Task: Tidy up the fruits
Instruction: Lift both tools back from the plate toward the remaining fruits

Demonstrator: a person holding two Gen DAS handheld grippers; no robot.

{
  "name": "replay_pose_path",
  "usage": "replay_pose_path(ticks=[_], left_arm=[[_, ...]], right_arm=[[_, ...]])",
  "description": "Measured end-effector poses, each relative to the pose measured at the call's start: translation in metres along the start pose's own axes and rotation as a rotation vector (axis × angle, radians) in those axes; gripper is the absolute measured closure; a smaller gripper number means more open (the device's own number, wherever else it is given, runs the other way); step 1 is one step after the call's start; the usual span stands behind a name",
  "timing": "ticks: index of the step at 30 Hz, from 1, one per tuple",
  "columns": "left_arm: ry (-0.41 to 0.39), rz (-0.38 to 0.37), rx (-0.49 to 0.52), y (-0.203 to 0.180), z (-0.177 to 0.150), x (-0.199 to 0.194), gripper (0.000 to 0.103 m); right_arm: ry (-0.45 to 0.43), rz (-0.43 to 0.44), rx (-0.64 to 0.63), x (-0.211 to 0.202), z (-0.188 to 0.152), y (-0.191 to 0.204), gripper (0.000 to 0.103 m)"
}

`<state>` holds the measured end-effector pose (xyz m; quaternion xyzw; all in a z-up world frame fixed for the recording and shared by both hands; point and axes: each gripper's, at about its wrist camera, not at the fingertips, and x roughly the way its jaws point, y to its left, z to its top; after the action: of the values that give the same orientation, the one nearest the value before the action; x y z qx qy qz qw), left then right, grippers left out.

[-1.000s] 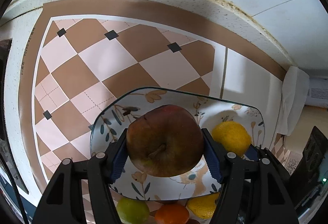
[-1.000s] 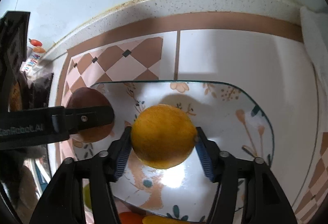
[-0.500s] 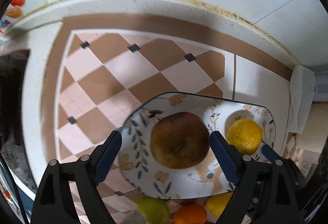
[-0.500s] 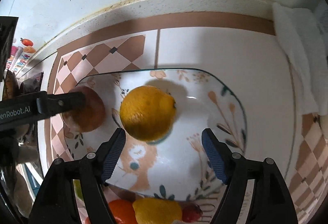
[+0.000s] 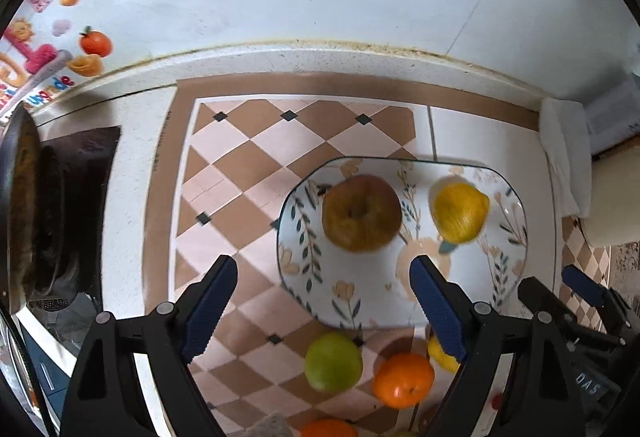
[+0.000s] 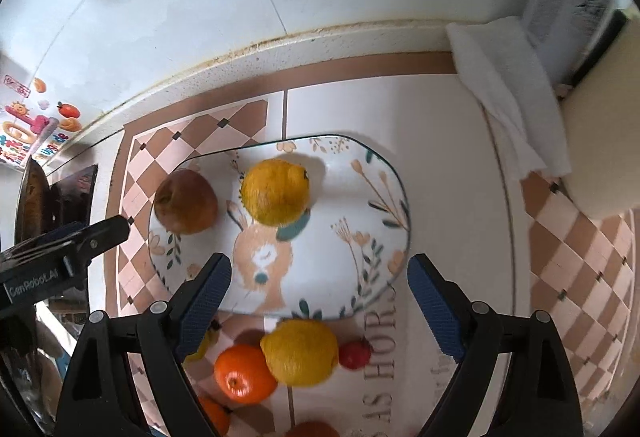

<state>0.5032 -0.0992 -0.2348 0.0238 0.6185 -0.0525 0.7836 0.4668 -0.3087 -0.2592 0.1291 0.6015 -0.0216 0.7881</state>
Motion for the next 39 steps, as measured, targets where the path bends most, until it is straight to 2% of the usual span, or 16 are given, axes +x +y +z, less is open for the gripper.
replay_pose_path(ticks=[5,12,18,22,27,33,39], left_arm=[[-0.038,0.009,0.032,0.002,-0.026,-0.027,0.015],[-0.047,-0.007,0.054,0.004,-0.072,-0.056,0.015],[-0.107,0.0,0.067,0.005,-0.104,-0.092,0.015],[-0.114,-0.017,0.068,0.005,-0.122,-0.111,0.015],[-0.118,-0.043,0.081,0.004,-0.139,-0.131,0.015],[-0.161,-0.049,0.088,0.005,-0.155,-0.153,0.015],[-0.193,-0.031,0.085,0.008,-0.157,-0.161,0.015]], right_arm=[[-0.042,-0.033,-0.013,-0.032,-0.026,0.005,0.011],[-0.074,-0.026,-0.031,-0.078,-0.066,0.011,0.011],[-0.121,-0.011,-0.028,-0.119,-0.095,0.018,0.011],[-0.155,-0.006,-0.02,-0.147,-0.115,0.022,0.011],[-0.193,-0.007,-0.011,-0.179,-0.136,0.026,0.011],[-0.226,-0.024,0.004,-0.207,-0.153,0.027,0.011],[-0.221,-0.011,0.037,-0.208,-0.155,0.021,0.011]])
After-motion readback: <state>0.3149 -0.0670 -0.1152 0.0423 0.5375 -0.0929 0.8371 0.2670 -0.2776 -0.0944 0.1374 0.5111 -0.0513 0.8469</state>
